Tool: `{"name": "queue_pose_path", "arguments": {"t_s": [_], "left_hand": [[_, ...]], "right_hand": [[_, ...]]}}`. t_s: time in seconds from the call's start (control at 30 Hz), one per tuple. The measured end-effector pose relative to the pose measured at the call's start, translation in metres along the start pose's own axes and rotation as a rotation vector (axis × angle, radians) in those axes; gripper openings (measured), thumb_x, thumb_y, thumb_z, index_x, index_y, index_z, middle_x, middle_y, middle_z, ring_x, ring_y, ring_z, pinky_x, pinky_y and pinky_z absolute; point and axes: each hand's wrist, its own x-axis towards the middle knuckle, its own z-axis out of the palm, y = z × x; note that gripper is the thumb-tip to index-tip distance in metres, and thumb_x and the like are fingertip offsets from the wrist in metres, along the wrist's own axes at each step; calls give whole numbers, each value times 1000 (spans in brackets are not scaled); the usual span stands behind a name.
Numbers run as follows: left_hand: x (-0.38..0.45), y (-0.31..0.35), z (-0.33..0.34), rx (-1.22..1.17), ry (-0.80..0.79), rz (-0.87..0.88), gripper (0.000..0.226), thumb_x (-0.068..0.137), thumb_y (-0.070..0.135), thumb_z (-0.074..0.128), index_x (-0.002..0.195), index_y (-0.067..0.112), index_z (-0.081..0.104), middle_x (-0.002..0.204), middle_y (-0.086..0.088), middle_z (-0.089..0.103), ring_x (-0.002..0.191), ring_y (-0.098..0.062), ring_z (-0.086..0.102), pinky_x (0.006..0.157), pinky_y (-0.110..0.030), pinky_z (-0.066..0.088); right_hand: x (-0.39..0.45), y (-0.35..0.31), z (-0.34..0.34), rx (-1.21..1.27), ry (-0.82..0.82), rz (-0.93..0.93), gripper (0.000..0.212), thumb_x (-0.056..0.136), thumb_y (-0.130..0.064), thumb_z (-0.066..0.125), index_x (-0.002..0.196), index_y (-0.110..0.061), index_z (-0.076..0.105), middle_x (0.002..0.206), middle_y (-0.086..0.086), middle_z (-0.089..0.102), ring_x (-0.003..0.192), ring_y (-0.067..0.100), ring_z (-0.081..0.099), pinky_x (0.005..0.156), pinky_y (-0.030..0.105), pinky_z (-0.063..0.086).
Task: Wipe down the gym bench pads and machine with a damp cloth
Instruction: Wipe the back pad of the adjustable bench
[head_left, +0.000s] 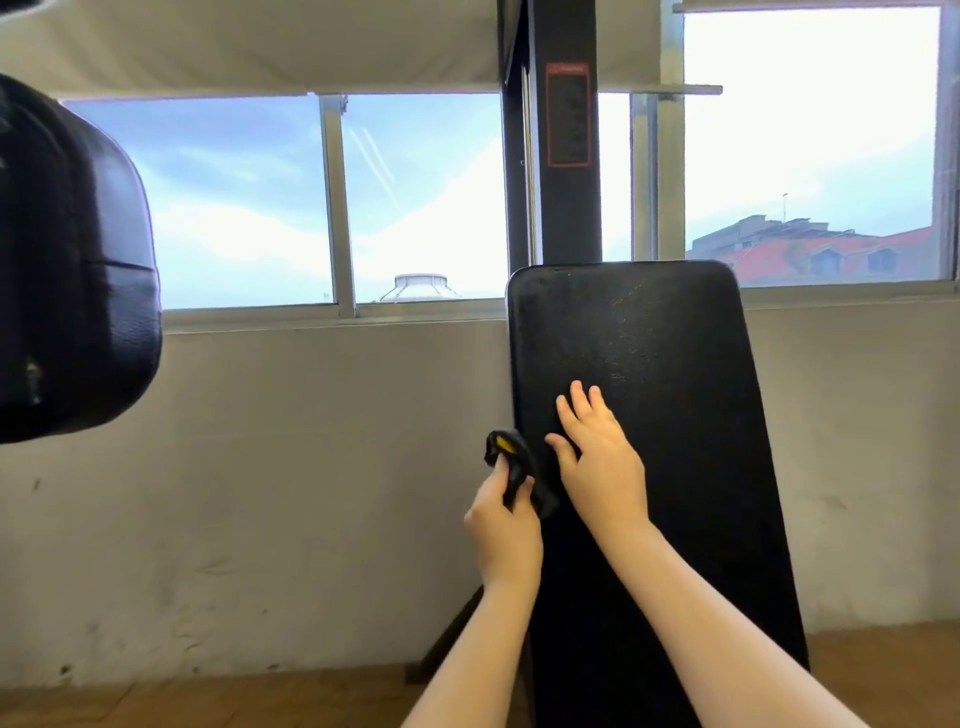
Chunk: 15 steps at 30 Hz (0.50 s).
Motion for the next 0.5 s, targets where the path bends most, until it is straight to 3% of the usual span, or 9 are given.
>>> {"name": "queue_pose_path", "arguments": {"t_s": [0.07, 0.2, 0.27, 0.33, 0.4, 0.5], "left_hand": [[-17, -13, -13, -19, -104, -107, 41, 91, 4, 59, 130, 15, 55, 109, 16, 59, 107, -4, 57, 97, -24, 46], [-9, -24, -41, 106, -366, -230, 26, 90, 10, 62, 113, 20, 68, 93, 11, 66, 98, -12, 63, 88, -26, 50], [9, -17, -45, 102, -297, -242, 26, 90, 10, 62, 115, 16, 68, 95, 7, 66, 92, -12, 62, 85, -26, 49], [23, -8, -40, -15, -173, -244, 33, 93, 9, 57, 125, 14, 62, 105, 6, 64, 98, -11, 60, 90, -27, 47], [25, -3, -25, -70, -171, -206, 35, 95, 9, 53, 130, 14, 57, 113, 3, 64, 107, -15, 59, 97, -31, 46], [16, -10, -10, -97, -181, -172, 33, 95, 9, 52, 128, 12, 59, 114, -2, 67, 107, -15, 61, 96, -31, 48]], "right_hand": [[-17, 4, 2, 10, -10, -12, 48, 98, -27, 46, 143, -17, 35, 154, -4, 21, 143, 10, 7, 115, 28, 14], [-64, 20, 14, -5, -7, -17, 48, 93, -20, 55, 139, -15, 42, 150, -1, 32, 138, 10, 12, 114, 36, 21], [-70, 24, 18, -7, 18, -16, 47, 91, -17, 58, 136, -13, 45, 148, 1, 35, 137, 12, 16, 113, 40, 26], [-69, 22, 20, 4, 43, -11, 46, 90, -14, 59, 134, -11, 48, 146, 3, 38, 136, 13, 18, 113, 39, 24], [-67, 22, 23, 10, 58, -4, 45, 89, -12, 61, 133, -10, 50, 146, 4, 40, 135, 14, 19, 111, 36, 22], [-67, 26, 28, 2, 107, -21, 45, 84, -8, 66, 128, -8, 55, 141, 8, 47, 133, 18, 26, 107, 39, 26]]}}
